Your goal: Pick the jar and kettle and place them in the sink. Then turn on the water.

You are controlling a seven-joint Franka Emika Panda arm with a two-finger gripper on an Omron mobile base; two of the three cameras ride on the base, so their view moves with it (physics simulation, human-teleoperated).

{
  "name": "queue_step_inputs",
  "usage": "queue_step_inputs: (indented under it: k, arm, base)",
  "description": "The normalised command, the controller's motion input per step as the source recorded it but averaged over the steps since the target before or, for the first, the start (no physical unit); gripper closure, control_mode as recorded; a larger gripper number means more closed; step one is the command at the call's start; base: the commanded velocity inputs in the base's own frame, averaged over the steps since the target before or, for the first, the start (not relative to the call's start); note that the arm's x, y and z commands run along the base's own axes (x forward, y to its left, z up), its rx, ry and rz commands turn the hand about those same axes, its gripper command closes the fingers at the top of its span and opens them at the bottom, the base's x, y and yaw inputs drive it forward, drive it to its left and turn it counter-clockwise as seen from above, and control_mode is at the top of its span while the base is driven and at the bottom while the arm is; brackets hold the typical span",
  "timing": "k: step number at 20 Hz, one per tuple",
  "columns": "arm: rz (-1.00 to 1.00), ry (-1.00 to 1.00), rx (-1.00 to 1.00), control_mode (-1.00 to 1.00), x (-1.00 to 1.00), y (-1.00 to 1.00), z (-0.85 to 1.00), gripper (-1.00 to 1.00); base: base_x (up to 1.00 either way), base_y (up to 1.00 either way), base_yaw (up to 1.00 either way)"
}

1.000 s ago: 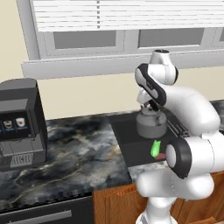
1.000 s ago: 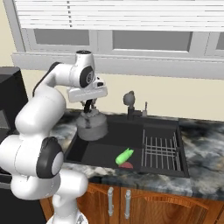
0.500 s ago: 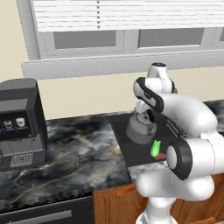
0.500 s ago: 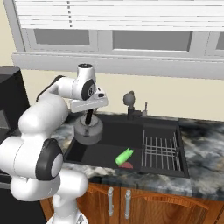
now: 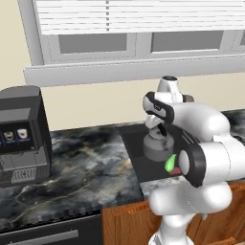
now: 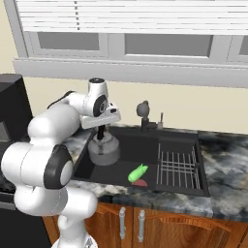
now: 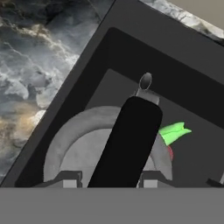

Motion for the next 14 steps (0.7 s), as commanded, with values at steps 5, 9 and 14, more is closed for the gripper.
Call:
queue_step_inputs:
  k: [5,9,14]
  arm:
    - [0.0,0.02,0.0,-1.0,0.3,0.0,-0.16,1.0]
    - [0.0,0.0,0.01,-1.0,0.17,-0.08,-0.18,1.0]
    - [0.0,0.0,0.0,-1.0,0.21,0.0,-0.2,1.0]
  base:
    - [0.0,0.0,0.0]
    - [0.0,0.0,0.0]
    - [0.0,0.0,0.0]
